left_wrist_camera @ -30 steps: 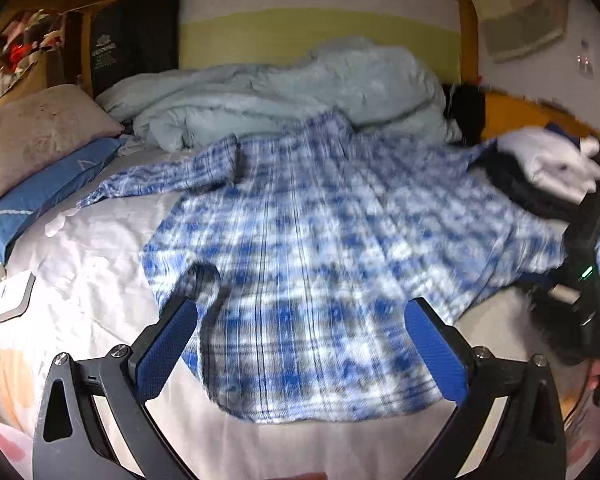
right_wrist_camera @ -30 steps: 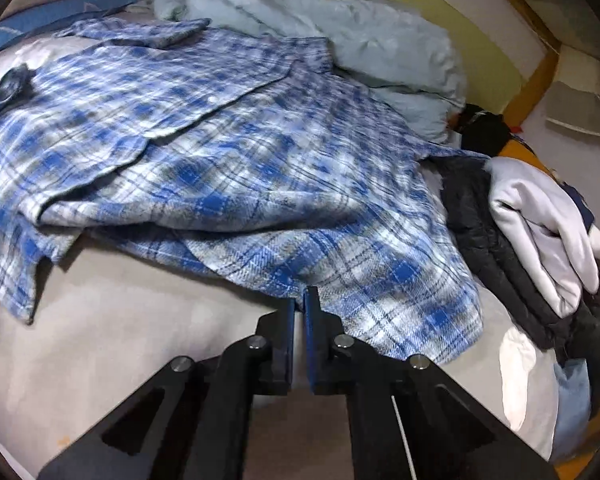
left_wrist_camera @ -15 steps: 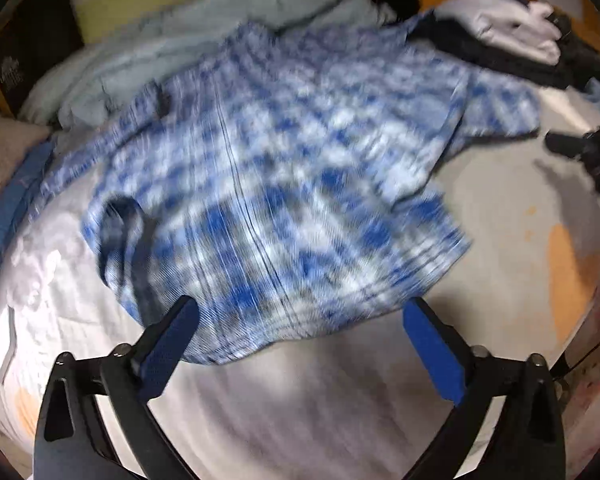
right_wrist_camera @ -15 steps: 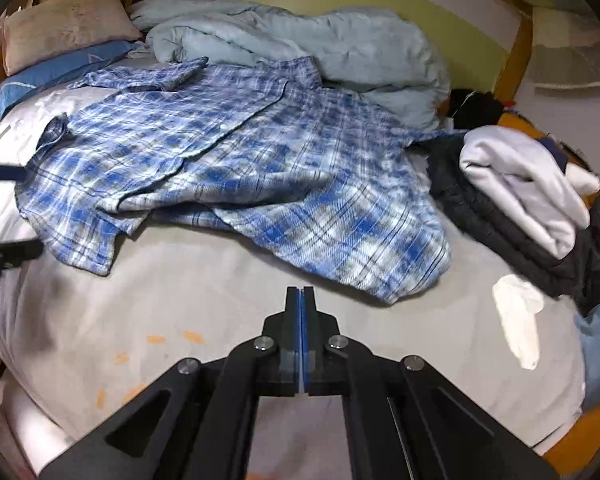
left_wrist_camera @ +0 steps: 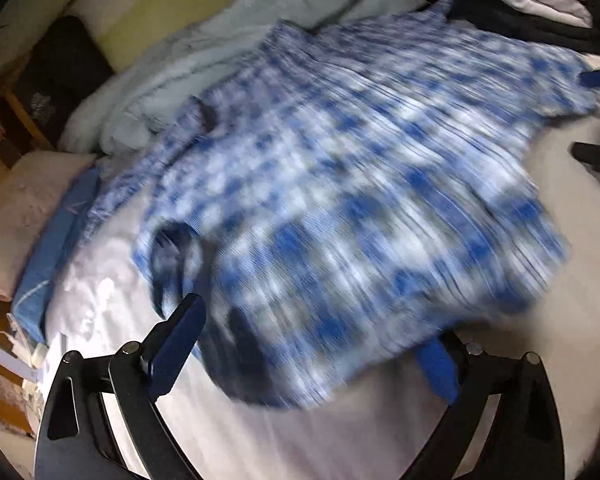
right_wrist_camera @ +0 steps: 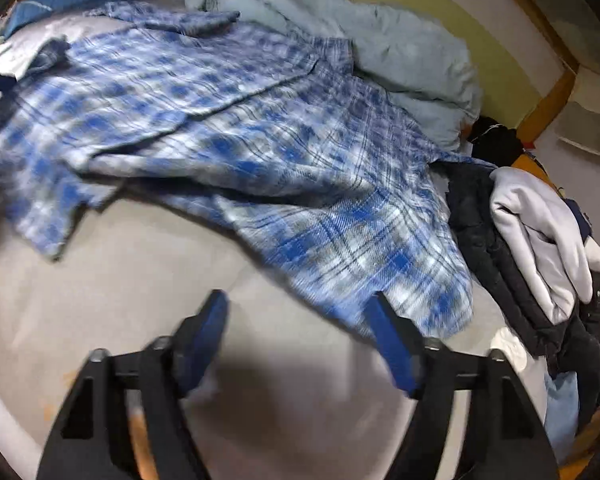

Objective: Fold large clothes

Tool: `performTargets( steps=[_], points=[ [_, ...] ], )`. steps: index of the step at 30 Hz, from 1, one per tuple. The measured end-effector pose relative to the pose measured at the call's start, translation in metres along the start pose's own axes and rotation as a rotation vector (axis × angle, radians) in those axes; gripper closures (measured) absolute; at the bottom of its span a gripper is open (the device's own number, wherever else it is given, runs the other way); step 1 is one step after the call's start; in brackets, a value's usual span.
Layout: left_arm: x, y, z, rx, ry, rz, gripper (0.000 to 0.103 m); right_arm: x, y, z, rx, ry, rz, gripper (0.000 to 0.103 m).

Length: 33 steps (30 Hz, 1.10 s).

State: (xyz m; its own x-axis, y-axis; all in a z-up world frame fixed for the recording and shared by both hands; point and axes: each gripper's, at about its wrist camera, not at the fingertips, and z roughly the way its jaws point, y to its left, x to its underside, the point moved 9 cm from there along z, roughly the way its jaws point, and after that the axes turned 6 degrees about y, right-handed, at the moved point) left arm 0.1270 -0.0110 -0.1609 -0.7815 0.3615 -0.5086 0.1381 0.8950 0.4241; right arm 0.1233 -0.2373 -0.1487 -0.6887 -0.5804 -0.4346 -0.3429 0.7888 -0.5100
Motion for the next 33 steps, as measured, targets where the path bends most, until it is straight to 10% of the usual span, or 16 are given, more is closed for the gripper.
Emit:
performTargets(
  steps=[3, 6, 10, 15, 33],
  points=[
    [-0.014, 0.022, 0.014, -0.133, -0.032, -0.033, 0.019, -0.019, -0.014, 0.011, 0.091, -0.037, -0.026, 0.012],
    [-0.019, 0.037, 0.035, -0.09, -0.024, -0.111, 0.045, -0.028, -0.022, 0.029, 0.027, -0.017, 0.045, 0.016],
    [-0.022, 0.038, 0.043, -0.024, -0.045, -0.164, 0.093, -0.03, -0.023, 0.03, -0.082, -0.018, 0.114, 0.092],
    [-0.026, 0.04, 0.018, -0.095, -0.095, -0.184, 0.097, -0.033, -0.028, 0.016, 0.009, -0.106, 0.155, 0.099],
    [0.026, 0.047, -0.066, 0.036, -0.032, -0.087, 0.096, 0.022, -0.021, -0.087, -0.139, -0.196, 0.203, 0.1]
  ],
)
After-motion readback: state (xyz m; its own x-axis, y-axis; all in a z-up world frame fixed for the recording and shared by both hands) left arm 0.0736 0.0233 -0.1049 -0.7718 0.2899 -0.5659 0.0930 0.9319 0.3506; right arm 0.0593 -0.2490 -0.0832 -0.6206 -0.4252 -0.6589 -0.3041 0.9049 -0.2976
